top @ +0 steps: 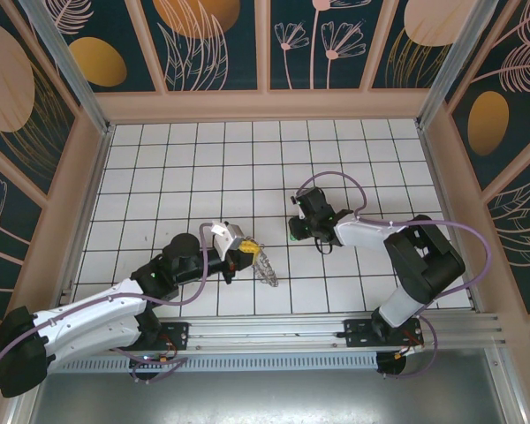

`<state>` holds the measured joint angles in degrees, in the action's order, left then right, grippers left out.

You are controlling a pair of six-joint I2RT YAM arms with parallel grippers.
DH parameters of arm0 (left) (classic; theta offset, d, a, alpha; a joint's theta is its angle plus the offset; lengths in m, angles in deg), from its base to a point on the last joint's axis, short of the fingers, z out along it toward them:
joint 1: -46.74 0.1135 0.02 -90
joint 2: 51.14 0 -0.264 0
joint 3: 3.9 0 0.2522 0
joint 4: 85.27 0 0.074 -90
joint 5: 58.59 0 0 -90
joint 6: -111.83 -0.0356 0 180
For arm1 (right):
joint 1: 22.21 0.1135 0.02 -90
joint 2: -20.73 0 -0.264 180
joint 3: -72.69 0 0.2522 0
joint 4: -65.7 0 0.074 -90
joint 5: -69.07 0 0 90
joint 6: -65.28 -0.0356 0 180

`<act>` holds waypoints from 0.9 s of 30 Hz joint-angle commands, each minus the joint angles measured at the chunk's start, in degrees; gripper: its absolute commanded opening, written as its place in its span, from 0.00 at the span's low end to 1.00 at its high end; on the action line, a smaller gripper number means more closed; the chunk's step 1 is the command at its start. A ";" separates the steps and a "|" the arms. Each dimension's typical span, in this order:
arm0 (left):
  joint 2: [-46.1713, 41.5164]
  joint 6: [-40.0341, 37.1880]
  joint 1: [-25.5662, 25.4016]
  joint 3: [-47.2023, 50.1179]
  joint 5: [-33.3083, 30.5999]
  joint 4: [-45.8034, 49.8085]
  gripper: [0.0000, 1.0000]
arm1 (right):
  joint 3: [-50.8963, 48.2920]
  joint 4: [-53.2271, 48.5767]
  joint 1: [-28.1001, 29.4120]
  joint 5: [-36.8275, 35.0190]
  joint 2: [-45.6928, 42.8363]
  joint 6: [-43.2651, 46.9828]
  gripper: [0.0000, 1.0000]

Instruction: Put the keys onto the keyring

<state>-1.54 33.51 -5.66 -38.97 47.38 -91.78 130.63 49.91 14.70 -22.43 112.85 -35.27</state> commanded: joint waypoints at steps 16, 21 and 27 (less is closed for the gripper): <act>0.13 -0.30 0.35 -1.90 -0.06 -1.29 0.00 | 6.35 -8.35 4.22 -10.35 5.24 1.68 0.29; 0.31 -0.26 0.34 -1.82 -0.01 -1.44 0.00 | 6.13 -7.54 4.40 -8.46 3.50 0.59 0.29; -0.10 -0.17 0.32 -1.73 0.03 -1.18 0.00 | 6.35 -7.91 4.40 -7.66 1.75 0.09 0.29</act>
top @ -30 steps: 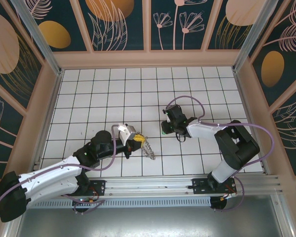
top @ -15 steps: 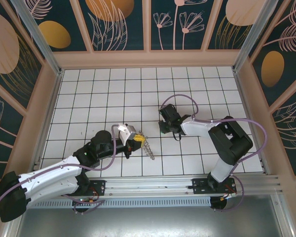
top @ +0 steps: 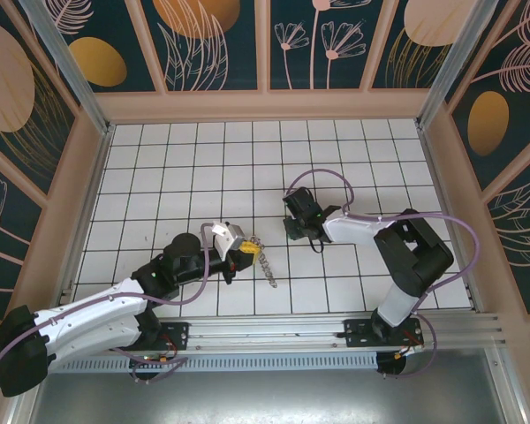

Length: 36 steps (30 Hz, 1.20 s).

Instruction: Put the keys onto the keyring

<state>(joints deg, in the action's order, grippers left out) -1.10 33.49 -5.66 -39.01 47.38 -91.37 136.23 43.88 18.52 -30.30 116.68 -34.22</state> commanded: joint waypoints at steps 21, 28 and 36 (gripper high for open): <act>-1.53 -0.22 0.31 -1.62 -0.32 -1.24 0.00 | 1.61 -2.84 -0.16 1.46 2.16 0.09 0.29; -1.38 -0.49 0.30 -1.95 -0.49 -0.86 0.00 | 0.93 -1.60 -1.24 2.24 1.44 0.02 0.24; -0.65 -0.70 0.35 -2.54 -0.23 -1.03 0.00 | 0.98 -1.18 -1.36 2.59 1.44 0.08 0.18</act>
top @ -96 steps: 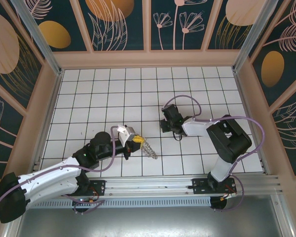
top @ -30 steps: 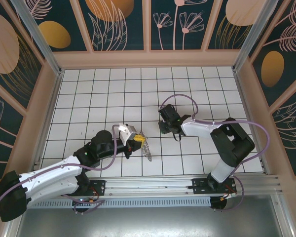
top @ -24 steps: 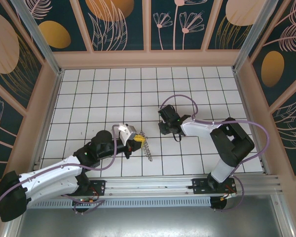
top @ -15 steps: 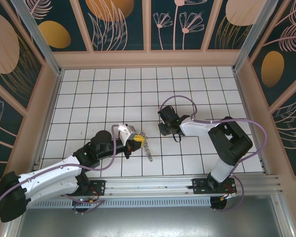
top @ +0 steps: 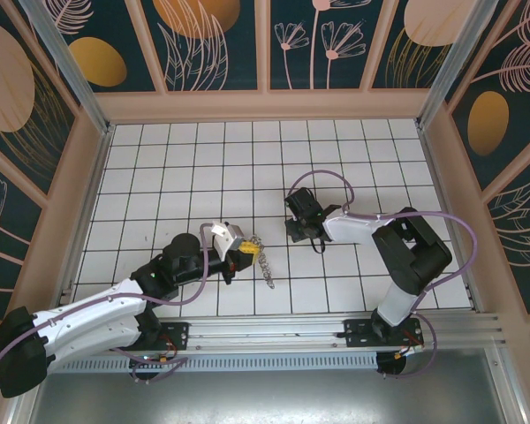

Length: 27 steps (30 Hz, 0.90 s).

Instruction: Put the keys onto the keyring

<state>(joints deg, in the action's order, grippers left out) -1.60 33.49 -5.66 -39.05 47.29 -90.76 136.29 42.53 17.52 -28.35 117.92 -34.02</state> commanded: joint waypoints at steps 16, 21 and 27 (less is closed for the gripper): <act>-0.46 -0.45 0.34 -2.34 -0.06 -1.37 0.00 | -0.84 -0.27 -0.61 3.27 -3.77 -0.34 0.00; -0.50 -0.32 0.35 -2.00 -0.02 -1.65 0.00 | -1.86 -0.17 -0.70 2.94 -4.59 -0.79 0.00; -0.50 -0.19 0.32 -1.82 -0.06 -1.60 0.00 | -2.03 -0.09 -0.79 2.76 -4.64 -1.05 0.03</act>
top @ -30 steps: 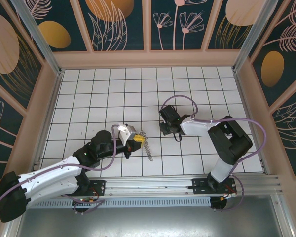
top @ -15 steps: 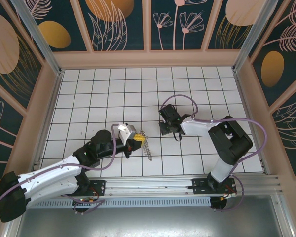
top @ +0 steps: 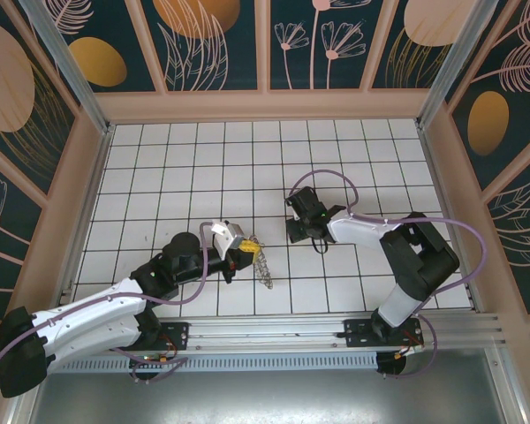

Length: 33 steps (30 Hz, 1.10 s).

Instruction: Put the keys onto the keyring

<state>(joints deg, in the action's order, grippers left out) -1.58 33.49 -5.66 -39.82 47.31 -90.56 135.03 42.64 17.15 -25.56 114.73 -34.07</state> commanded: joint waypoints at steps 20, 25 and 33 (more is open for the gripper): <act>-0.66 -0.10 0.34 -0.70 -0.07 -2.09 0.00 | 0.19 -0.63 -0.68 -1.71 -2.17 -2.02 0.29; -0.78 -0.15 0.30 -0.65 -0.08 -1.94 0.00 | 0.01 -0.74 -1.02 -2.01 -1.72 -2.24 0.30; -0.63 -0.17 0.30 -0.75 0.01 -1.99 0.00 | -0.33 0.87 -1.82 -0.14 -0.57 -2.26 0.29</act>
<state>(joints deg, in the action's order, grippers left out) -1.58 33.49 -5.66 -39.80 47.31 -90.56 134.66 42.53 15.73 -25.80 113.88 -35.57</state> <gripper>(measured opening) 0.047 0.293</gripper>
